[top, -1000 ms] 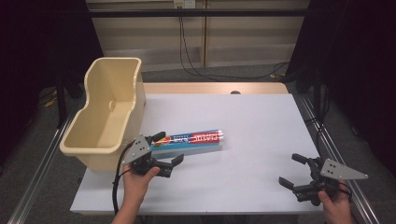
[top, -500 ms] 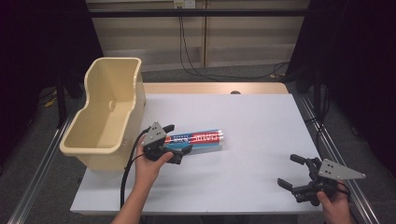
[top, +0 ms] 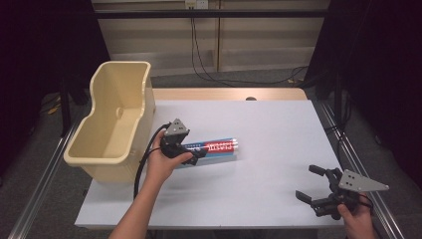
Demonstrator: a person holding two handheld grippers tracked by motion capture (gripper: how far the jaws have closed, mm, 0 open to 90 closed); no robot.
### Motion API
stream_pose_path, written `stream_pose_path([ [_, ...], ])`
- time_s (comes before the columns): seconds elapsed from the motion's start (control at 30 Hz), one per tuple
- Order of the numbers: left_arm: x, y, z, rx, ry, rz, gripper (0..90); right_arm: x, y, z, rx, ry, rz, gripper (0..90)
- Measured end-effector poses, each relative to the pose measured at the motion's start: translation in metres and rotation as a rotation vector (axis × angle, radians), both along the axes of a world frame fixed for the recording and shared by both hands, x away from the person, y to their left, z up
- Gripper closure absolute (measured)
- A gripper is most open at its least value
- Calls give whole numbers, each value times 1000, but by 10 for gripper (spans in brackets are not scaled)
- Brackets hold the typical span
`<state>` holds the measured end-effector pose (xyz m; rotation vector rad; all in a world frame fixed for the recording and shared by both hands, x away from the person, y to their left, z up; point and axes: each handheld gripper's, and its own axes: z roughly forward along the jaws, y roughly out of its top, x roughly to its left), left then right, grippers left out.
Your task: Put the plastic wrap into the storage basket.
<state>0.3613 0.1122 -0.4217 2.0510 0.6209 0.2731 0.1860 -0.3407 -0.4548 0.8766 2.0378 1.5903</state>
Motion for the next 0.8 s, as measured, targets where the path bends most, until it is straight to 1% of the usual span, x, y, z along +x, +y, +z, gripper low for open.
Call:
stream_pose_path([
  [0.03,1,-1,0,9,12,-2,0,0,0,0,0,0,0,14],
  [0.07,3,-2,1,30,25,-1,0,0,0,0,-3,0,1,14],
  [0.1,5,-3,1,56,18,1,0,0,0,0,-3,0,1,14],
  [0.17,9,-5,1,90,56,4,0,0,0,0,-5,-1,3,14],
  [0.2,10,-5,2,109,55,12,0,0,0,0,-6,-2,3,14],
  [0.23,11,-6,2,119,59,17,0,0,0,0,-7,-2,4,14],
  [0.27,13,-6,1,132,69,11,0,0,0,0,-9,-2,4,14],
  [0.33,16,-7,1,178,87,6,0,1,0,0,-9,-1,5,14],
  [0.4,18,-8,1,221,102,-10,0,1,0,-1,-11,0,4,14],
  [0.43,19,-9,1,232,111,-21,0,1,-1,-1,-11,0,5,15],
  [0.5,22,-11,2,268,129,-40,0,1,-1,-1,-11,2,6,14],
  [0.53,23,-12,1,272,145,-40,1,2,-1,-2,-12,2,7,14],
  [0.57,25,-12,2,297,145,-60,1,2,-1,-2,-12,2,7,14],
  [0.6,27,-13,1,312,157,-63,6,2,-1,-2,-11,4,7,14],
  [0.63,27,-13,1,318,167,-70,6,2,-2,-2,-13,4,8,14],
  [0.7,29,-14,0,339,166,-80,14,2,-2,-2,-13,4,8,14],
  [0.73,30,-14,0,356,169,-92,26,3,-2,-3,-13,4,8,14],
  [0.77,31,-14,-1,352,174,-88,26,3,-2,-3,-13,4,8,14],
  [0.8,32,-14,-1,364,180,-91,27,3,-2,-3,-15,7,9,15],
])
